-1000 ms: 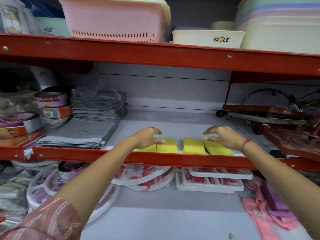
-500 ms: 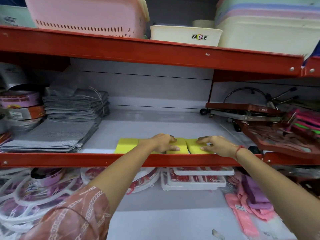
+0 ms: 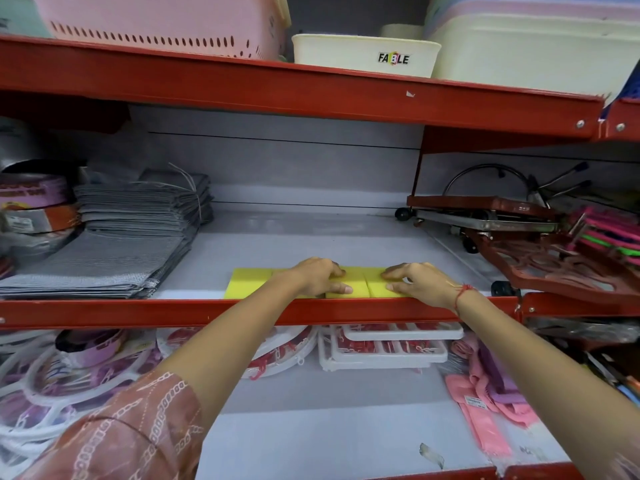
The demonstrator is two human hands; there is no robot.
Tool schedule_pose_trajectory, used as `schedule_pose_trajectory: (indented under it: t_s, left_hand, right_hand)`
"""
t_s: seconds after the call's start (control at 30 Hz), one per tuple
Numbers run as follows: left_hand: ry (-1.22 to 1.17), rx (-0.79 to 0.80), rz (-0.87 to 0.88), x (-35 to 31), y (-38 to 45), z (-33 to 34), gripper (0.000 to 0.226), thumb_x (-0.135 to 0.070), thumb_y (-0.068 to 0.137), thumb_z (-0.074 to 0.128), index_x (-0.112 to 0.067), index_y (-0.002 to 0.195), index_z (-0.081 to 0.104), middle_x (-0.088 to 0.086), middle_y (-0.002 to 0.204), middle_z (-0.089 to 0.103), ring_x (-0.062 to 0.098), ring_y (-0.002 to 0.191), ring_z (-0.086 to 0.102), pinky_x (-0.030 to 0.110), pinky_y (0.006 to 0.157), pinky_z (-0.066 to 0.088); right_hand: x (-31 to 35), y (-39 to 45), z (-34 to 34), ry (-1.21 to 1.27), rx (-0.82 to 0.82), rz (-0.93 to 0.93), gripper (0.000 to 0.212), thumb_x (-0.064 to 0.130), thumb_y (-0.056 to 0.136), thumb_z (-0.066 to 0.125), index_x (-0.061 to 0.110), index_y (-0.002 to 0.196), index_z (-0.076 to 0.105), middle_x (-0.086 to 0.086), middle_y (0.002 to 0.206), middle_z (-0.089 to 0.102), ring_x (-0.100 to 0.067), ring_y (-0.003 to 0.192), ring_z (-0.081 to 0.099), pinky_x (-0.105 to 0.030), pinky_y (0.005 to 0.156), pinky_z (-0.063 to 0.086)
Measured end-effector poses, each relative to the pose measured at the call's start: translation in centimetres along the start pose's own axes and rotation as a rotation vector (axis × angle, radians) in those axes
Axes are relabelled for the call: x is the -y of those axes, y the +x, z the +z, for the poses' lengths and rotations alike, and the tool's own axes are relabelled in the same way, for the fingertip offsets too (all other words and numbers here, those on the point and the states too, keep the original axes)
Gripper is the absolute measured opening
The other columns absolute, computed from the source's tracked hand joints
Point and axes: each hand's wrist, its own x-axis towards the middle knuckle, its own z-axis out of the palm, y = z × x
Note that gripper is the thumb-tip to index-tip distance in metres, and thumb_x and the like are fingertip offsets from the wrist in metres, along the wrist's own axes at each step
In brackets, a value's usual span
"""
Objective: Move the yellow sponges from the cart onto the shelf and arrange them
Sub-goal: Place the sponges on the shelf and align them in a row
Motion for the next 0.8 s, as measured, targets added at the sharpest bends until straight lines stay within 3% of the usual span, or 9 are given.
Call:
schedule_pose_trajectory:
  t_s: [0.17, 0.8]
  left_hand:
    - [-0.003, -0.008, -0.004, 0.7, -0.1, 0.1, 0.070, -0.055, 0.085, 0.054, -0.012, 0.140, 0.045, 0.005, 0.152, 0.041, 0.028, 0.140, 0.037, 0.040, 0.117, 0.030]
    - [0.012, -0.027, -0.015, -0.1, -0.6, 0.1, 0.068, -0.052, 0.087, 0.053, -0.011, 0.141, 0.044, 0.008, 0.152, 0.040, 0.029, 0.140, 0.036, 0.041, 0.117, 0.029]
  right_hand:
    - [0.3, -0.1, 0.0, 0.015, -0.004, -0.018, 0.040, 0.033, 0.094, 0.053, 0.018, 0.131, 0.056, 0.000, 0.143, 0.053, -0.022, 0.129, 0.049, -0.028, 0.107, 0.035]
    - [1.5, -0.3, -0.2, 0.016, -0.008, -0.022, 0.040, 0.031, 0.094, 0.053, 0.016, 0.131, 0.057, -0.005, 0.142, 0.053, -0.024, 0.130, 0.048, -0.029, 0.109, 0.034]
